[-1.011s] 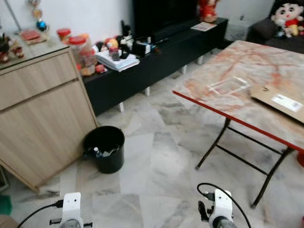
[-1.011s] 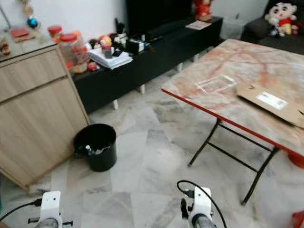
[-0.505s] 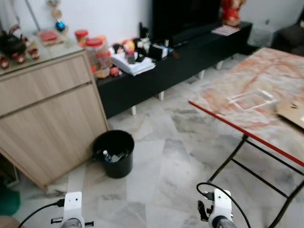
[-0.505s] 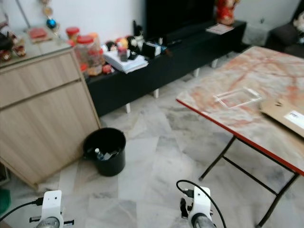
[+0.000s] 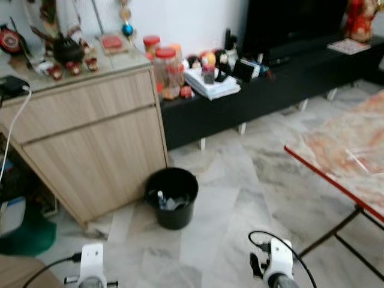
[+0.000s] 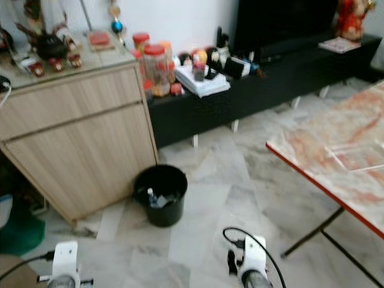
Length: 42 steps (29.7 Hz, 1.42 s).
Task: Picking trash to rubbish bin
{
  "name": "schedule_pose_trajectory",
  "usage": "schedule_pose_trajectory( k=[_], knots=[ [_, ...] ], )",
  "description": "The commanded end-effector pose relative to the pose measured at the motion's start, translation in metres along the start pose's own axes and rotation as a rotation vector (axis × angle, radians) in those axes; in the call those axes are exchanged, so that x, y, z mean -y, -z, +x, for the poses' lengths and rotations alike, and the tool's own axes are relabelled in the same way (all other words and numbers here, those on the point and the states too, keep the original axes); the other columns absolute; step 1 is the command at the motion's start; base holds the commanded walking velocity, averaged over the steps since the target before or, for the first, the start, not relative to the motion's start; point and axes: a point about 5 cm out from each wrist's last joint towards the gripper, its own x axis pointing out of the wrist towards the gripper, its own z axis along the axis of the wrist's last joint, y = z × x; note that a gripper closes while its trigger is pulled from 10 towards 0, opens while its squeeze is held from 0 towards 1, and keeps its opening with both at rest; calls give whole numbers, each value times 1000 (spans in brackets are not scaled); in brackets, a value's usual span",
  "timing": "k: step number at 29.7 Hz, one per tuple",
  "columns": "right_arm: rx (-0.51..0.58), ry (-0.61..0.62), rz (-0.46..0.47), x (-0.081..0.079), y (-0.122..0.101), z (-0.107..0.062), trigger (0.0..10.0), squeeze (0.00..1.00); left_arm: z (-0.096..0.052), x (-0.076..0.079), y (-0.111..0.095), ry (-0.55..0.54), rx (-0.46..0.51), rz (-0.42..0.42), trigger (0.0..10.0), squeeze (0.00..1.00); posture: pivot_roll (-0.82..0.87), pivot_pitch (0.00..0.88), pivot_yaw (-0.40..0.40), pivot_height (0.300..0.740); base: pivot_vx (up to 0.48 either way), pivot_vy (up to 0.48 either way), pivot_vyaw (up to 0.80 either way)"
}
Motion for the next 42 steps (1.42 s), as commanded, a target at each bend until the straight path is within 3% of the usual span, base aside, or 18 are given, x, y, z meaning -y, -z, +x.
schedule_pose_trajectory(
  k=[1, 21, 42],
  knots=[
    [9, 2, -2, 1, -4, 1, 10000, 0, 1, -1, -3, -5, 6, 0, 10000, 0, -20, 18, -8, 740, 296, 0, 0],
    [25, -10, -21, -1, -7, 1, 10000, 0, 1, -2, -4, -8, 9, -2, 10000, 0, -19, 19, -9, 740, 298, 0, 125],
    [27, 0, 18, 1, -6, 1, 10000, 0, 1, -1, -5, -6, 11, -2, 10000, 0, -20, 17, -10, 740, 299, 0, 99]
  ],
)
